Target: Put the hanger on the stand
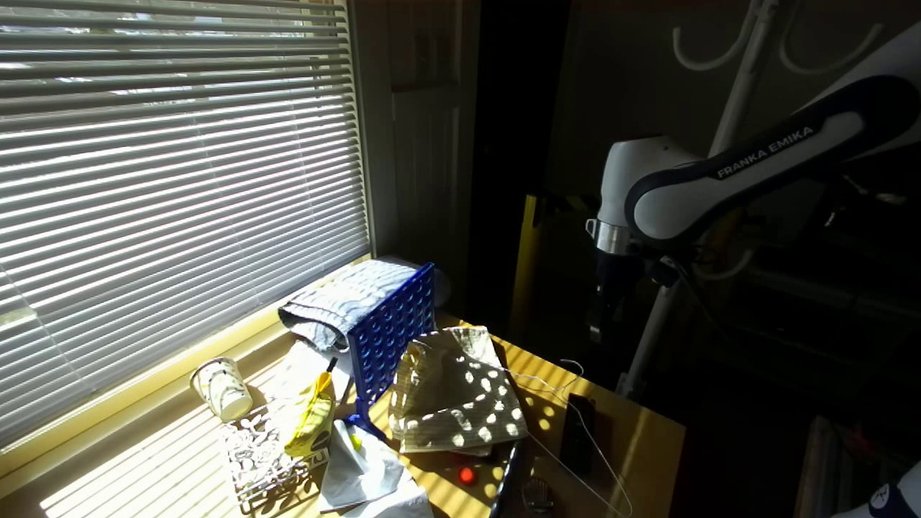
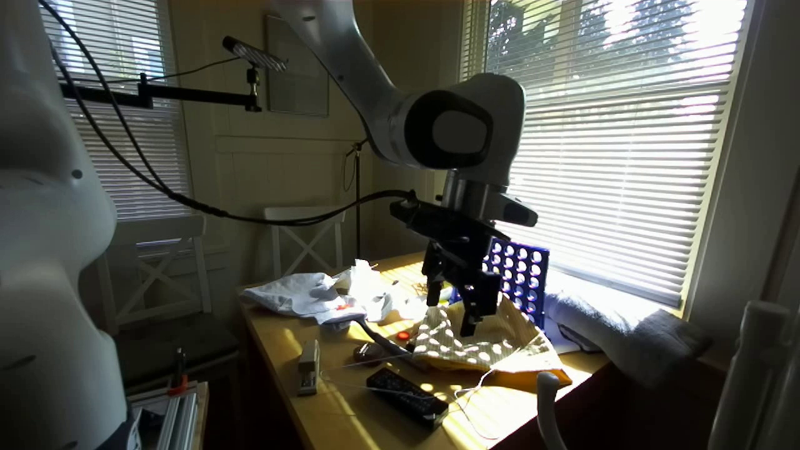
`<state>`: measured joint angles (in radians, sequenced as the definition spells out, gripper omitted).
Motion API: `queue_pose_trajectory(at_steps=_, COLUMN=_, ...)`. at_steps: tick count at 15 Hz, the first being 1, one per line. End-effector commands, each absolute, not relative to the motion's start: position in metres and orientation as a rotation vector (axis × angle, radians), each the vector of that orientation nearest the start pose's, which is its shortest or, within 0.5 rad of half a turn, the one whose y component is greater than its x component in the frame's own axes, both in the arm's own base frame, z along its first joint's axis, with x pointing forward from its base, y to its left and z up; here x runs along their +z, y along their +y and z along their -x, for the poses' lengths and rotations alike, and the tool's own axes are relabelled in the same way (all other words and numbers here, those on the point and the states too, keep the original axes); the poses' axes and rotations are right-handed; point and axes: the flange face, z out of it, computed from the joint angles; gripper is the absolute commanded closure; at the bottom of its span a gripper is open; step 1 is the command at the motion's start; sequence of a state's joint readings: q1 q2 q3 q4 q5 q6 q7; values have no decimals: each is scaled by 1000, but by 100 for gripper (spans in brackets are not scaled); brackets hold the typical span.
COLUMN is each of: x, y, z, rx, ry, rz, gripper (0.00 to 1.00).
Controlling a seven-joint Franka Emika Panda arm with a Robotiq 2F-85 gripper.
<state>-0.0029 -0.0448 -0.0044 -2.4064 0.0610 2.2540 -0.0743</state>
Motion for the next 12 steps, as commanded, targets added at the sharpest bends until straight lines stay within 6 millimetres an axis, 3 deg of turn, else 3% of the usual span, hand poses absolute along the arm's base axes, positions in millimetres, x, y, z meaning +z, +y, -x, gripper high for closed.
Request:
queue_pose_trajectory(at_steps=1, x=304, y=-11, z=-453, rx=21, ry=-145, rz=3055, gripper=0)
queue_pose_trajectory(at_steps=7, x=266, y=-15, z=-437, rx=-71, ry=-243, rz=3002, gripper=0)
queue_pose_trajectory(at_steps=8, x=273, y=-13, z=-442, rx=-52, ry=-233, rz=3018, gripper=0)
queue_pose_trajectory(at_steps=12, x=268, y=-10, z=-438, rx=-55, ry=-244, rz=3023, gripper=0)
